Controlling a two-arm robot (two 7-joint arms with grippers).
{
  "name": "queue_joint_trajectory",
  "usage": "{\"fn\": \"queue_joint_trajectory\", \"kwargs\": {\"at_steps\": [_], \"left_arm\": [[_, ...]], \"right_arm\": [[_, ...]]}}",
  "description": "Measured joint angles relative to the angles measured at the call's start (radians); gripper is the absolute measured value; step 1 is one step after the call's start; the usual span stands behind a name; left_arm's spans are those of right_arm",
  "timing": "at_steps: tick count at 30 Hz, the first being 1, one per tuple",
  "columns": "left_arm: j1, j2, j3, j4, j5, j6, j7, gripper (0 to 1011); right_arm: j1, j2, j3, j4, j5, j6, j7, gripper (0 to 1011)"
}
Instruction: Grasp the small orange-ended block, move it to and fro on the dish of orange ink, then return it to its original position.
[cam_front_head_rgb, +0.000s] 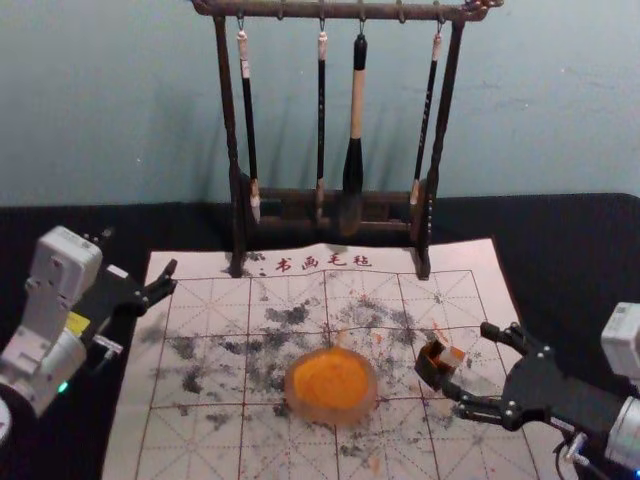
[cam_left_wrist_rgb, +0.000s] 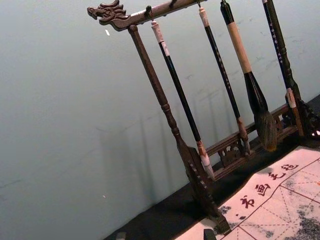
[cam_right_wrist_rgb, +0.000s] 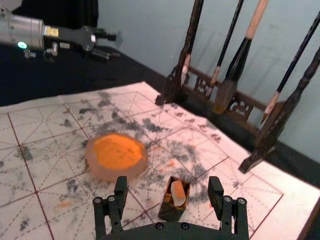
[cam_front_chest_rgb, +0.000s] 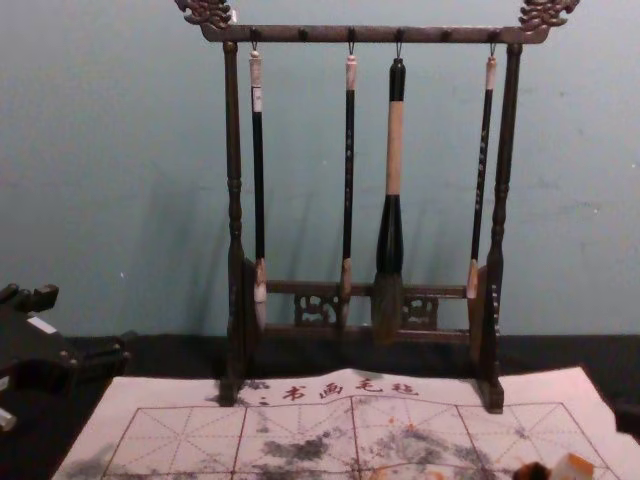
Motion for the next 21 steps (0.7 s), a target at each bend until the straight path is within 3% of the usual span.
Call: {"fn": "queue_joint_trajectory", "kwargs": {"at_steps": [10, 21], "left_arm": [[0.000, 0.000, 0.000, 0.000, 0.000, 0.000, 0.000, 1001], [0.000, 0.000, 0.000, 0.000, 0.000, 0.000, 0.000, 1001]], "right_arm": [[0.049, -0.050, -0.003, 0.065, -0.015, 0.057, 0.025, 1002], [0.063, -0.076, 0.013, 0.092, -0.020, 0.081, 0.054, 1002]]}}
